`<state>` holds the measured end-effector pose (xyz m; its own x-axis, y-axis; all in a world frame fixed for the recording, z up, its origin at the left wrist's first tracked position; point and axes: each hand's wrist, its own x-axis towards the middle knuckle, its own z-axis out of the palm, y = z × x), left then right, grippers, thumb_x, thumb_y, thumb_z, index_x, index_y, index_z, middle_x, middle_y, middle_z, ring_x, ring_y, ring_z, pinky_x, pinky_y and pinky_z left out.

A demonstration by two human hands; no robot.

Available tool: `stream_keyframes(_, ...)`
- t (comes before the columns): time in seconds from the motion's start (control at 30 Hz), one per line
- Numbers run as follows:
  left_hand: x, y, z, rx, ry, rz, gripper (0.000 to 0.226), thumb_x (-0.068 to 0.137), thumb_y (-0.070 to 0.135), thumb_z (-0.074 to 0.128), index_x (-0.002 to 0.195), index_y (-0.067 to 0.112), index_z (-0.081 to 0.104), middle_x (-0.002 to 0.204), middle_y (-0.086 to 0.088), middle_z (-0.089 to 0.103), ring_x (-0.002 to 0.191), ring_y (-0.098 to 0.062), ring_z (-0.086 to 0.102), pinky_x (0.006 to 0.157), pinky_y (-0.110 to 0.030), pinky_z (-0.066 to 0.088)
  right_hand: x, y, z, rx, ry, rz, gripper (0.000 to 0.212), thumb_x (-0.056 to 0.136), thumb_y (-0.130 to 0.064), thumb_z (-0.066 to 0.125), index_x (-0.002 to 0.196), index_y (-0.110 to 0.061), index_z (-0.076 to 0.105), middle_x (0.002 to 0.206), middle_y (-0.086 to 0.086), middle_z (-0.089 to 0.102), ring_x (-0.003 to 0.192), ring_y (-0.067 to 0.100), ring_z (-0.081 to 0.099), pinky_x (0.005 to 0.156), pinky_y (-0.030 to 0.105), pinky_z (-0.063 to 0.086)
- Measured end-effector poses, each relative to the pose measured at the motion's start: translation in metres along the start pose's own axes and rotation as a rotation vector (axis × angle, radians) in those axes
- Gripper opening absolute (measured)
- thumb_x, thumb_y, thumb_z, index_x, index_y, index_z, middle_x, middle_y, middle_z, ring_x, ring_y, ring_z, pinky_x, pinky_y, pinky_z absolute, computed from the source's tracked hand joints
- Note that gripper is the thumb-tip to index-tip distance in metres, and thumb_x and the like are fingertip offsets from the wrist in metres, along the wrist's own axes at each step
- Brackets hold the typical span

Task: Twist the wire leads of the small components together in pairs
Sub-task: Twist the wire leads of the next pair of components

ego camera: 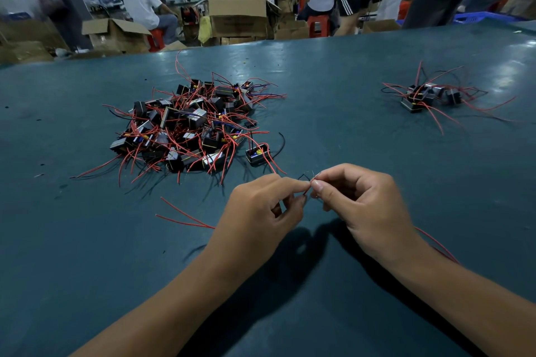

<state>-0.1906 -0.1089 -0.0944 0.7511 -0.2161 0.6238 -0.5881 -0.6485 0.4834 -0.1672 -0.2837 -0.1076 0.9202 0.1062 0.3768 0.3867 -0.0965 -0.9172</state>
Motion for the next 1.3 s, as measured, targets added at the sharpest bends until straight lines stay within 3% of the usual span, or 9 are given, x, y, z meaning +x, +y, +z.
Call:
stream_keyframes(0.1, 0.001, 0.000, 0.001, 0.026, 0.014, 0.024, 0.015, 0.086, 0.009, 0.070, 0.099, 0.012, 0.077, 0.075, 0.001, 0.065, 0.058, -0.016, 0.056, 0.058, -0.029, 0.048, 0.001, 0.001, 0.001, 0.008, 0.009, -0.005, 0.006, 0.086, -0.016, 0.073, 0.080, -0.019, 0.073, 0.071, 0.005, 0.071, 0.060, 0.015, 0.061, 0.059, 0.038, 0.052)
stream_keyframes(0.27, 0.000, 0.001, 0.001, 0.052, 0.029, 0.054, 0.017, 0.089, 0.011, 0.068, 0.104, 0.012, 0.076, 0.080, 0.003, 0.064, 0.061, -0.014, 0.056, 0.059, -0.032, 0.049, 0.002, 0.000, 0.003, 0.052, 0.017, 0.017, 0.006, 0.080, -0.024, 0.069, 0.077, -0.018, 0.070, 0.067, 0.004, 0.070, 0.058, 0.010, 0.057, 0.056, 0.023, 0.047)
stream_keyframes(0.37, 0.007, 0.007, -0.006, 0.038, 0.018, 0.020, 0.025, 0.094, 0.016, 0.062, 0.117, 0.012, 0.070, 0.096, 0.004, 0.062, 0.069, -0.010, 0.055, 0.066, -0.029, 0.050, 0.001, -0.002, 0.001, 0.016, -0.010, 0.015, 0.005, 0.080, -0.023, 0.069, 0.078, -0.019, 0.069, 0.067, 0.009, 0.068, 0.058, 0.011, 0.054, 0.056, 0.027, 0.045)
stream_keyframes(0.5, 0.024, 0.014, -0.017, 0.143, -0.167, 0.073, 0.019, 0.097, 0.023, 0.056, 0.104, 0.014, 0.071, 0.098, 0.003, 0.059, 0.081, -0.013, 0.055, 0.072, -0.037, 0.050, -0.002, -0.003, 0.001, -0.036, -0.052, -0.035, 0.010, 0.084, -0.020, 0.070, 0.074, -0.017, 0.068, 0.063, 0.009, 0.063, 0.055, 0.009, 0.048, 0.052, 0.029, 0.040)
stream_keyframes(0.7, 0.045, 0.021, -0.029, 0.294, -0.375, 0.097, 0.017, 0.098, 0.028, 0.060, 0.087, 0.015, 0.063, 0.086, 0.002, 0.055, 0.074, -0.017, 0.046, 0.068, -0.035, 0.039, -0.003, -0.004, 0.001, -0.118, -0.041, -0.069, 0.009, 0.081, -0.022, 0.068, 0.072, -0.023, 0.067, 0.056, -0.004, 0.057, 0.051, 0.003, 0.042, 0.050, 0.021, 0.036)
stream_keyframes(0.93, 0.054, 0.027, -0.023, 0.218, -0.515, -0.112, 0.019, 0.097, 0.022, 0.054, 0.081, 0.013, 0.057, 0.079, 0.002, 0.051, 0.075, -0.014, 0.045, 0.066, -0.029, 0.029, -0.005, -0.005, 0.002, -0.133, -0.011, -0.072, 0.009, 0.079, -0.018, 0.070, 0.071, -0.017, 0.067, 0.054, -0.013, 0.056, 0.049, -0.001, 0.044, 0.051, 0.017, 0.037)
stream_keyframes(1.1, 0.058, 0.028, -0.023, 0.224, -0.510, -0.187, 0.021, 0.090, 0.023, 0.055, 0.075, 0.011, 0.061, 0.072, -0.001, 0.058, 0.068, -0.015, 0.050, 0.063, -0.033, 0.039, -0.007, -0.009, 0.001, -0.224, -0.030, -0.128, 0.014, 0.081, -0.009, 0.075, 0.071, -0.016, 0.068, 0.055, -0.011, 0.058, 0.049, 0.000, 0.044, 0.052, 0.012, 0.035)
stream_keyframes(1.2, 0.061, 0.026, -0.019, 0.108, -0.521, -0.396, 0.032, 0.085, 0.026, 0.059, 0.066, 0.000, 0.059, 0.052, 0.000, 0.042, 0.047, -0.014, 0.032, 0.046, -0.030, 0.028, -0.009, -0.014, 0.001, -0.352, -0.027, -0.268, 0.025, 0.079, -0.005, 0.075, 0.070, -0.025, 0.062, 0.057, -0.020, 0.054, 0.053, -0.002, 0.048, 0.056, 0.009, 0.035)
stream_keyframes(1.3, 0.060, 0.018, -0.022, -0.095, -0.500, -0.587, 0.036, 0.082, 0.031, 0.061, 0.054, 0.009, 0.062, 0.055, -0.007, 0.040, 0.052, -0.018, 0.030, 0.053, -0.031, 0.026, -0.008, -0.015, 0.000, -0.411, -0.047, -0.326, 0.018, 0.077, -0.001, 0.074, 0.073, -0.016, 0.067, 0.063, -0.022, 0.055, 0.057, -0.004, 0.051, 0.060, 0.005, 0.034)
